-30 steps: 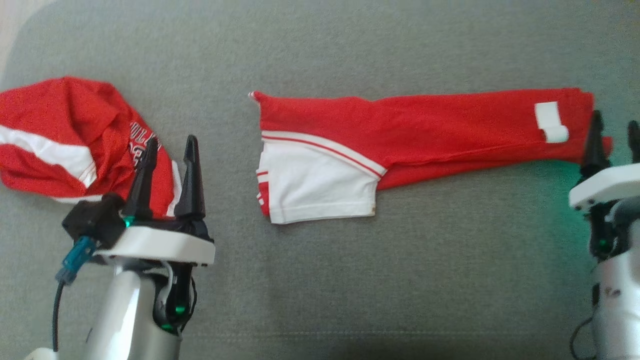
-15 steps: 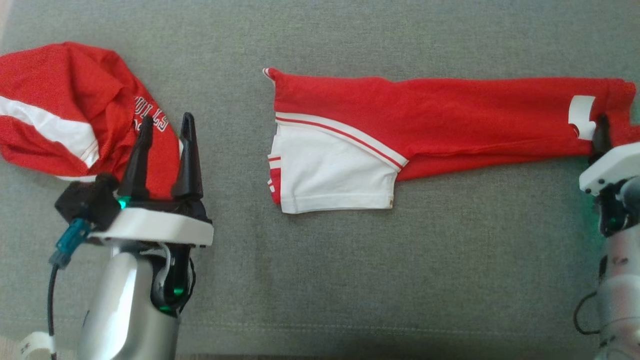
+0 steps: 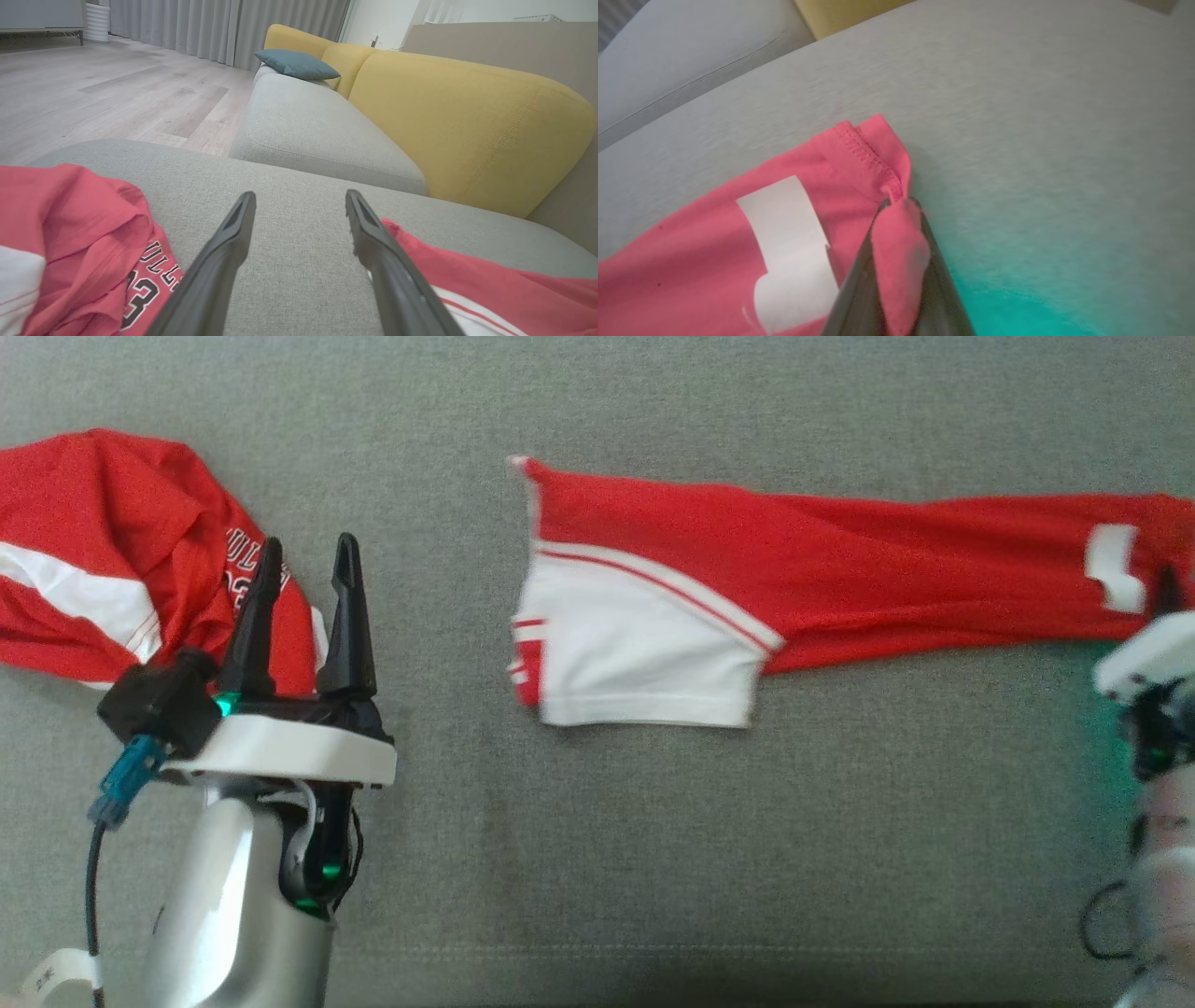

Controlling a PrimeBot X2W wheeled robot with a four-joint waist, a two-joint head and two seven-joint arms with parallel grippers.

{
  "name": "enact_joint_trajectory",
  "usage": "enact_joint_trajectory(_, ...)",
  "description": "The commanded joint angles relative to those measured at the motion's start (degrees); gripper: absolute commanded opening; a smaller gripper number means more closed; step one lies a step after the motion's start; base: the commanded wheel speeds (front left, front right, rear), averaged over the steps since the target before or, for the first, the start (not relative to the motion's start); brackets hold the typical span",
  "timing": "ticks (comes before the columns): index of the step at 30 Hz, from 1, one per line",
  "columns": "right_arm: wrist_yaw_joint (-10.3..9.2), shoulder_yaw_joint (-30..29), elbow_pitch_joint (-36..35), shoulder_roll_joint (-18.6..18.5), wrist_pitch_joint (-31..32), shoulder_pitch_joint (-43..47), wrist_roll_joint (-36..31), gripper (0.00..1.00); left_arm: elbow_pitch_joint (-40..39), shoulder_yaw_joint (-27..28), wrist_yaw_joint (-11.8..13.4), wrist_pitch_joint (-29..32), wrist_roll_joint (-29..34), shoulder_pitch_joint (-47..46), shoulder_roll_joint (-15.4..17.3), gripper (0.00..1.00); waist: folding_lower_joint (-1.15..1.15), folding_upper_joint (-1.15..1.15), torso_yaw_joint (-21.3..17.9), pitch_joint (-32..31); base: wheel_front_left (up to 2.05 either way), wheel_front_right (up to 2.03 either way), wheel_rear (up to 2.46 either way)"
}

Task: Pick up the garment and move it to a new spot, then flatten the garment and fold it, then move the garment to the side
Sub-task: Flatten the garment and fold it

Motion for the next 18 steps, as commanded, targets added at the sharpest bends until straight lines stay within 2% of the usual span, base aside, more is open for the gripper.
enact_joint_trajectory(1,-0.05,-1.1,-1.1,-2.6,-0.7,0.3,-0.4,0.00,-1.5,2.1,-0.4,-0.3,0.7,-1.3,0.7,1.00,0.00,0.00,-0.2,-0.3,0.00,0.00,0.00)
enact_joint_trajectory(6,-0.05,-10.0,-2.2,-4.4,-3.5,0.8,-7.0,0.00,-1.4,2.4,-0.6,-0.3,0.9,-0.7,0.7,1.00,0.00,0.00,-0.7,-1.2,0.00,0.00,0.00)
enact_joint_trajectory(10,-0.05,-15.3,-3.8,-2.1,-4.7,-0.1,-12.3,0.00,-1.2,2.2,-0.6,-0.3,0.7,-0.3,0.7,1.00,0.00,0.00,-1.2,-2.1,0.00,0.00,0.00)
enact_joint_trajectory(14,-0.05,-15.4,-4.2,0.8,-5.5,-1.4,-14.3,0.00,-0.9,1.9,-0.6,-0.3,0.2,0.0,0.7,1.00,0.00,0.00,-1.5,-3.4,0.00,0.00,0.00)
enact_joint_trajectory(18,-0.05,-12.4,-5.2,3.4,-6.8,-2.4,-13.3,0.00,-0.5,1.8,-0.3,-0.3,-0.4,0.8,0.7,1.00,0.00,0.00,-1.7,-5.9,0.00,0.00,0.00)
